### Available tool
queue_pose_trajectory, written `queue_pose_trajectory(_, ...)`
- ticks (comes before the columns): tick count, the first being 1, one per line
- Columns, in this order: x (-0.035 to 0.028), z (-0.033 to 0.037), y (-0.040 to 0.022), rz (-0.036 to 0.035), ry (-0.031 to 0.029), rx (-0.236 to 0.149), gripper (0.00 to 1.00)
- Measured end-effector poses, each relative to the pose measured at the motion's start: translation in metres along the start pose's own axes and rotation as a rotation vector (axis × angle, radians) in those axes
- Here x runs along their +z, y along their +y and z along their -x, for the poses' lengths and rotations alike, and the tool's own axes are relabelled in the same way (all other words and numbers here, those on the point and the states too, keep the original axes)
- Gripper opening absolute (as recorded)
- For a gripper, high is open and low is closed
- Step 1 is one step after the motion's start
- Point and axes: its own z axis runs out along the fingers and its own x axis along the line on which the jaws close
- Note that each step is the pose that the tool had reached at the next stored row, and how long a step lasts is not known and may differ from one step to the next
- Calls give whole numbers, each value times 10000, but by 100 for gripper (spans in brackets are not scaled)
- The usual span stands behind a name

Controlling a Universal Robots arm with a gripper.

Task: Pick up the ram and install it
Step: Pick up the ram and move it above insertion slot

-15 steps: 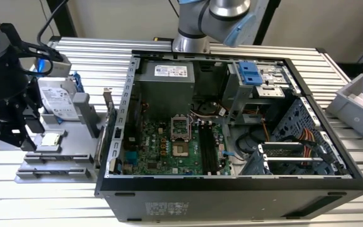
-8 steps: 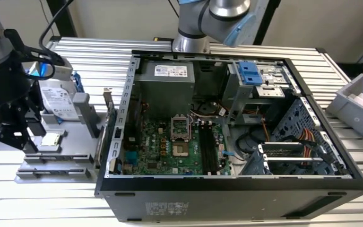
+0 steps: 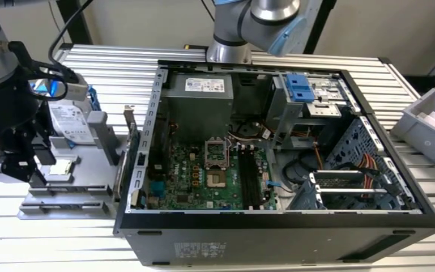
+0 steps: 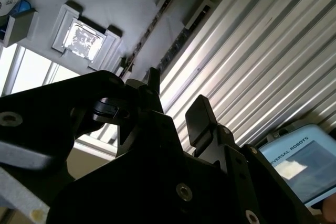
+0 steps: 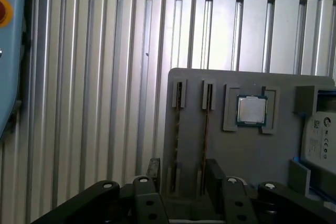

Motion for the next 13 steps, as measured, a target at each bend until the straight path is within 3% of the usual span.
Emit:
queue_pose_trajectory(8,3,0,-1,-1,-13,-1,100)
queue_pose_trajectory(9,6,-5,-1,-10,-128,-4,100)
queue_pose_trajectory(13,6,-38,2,-45,-843,-24,100)
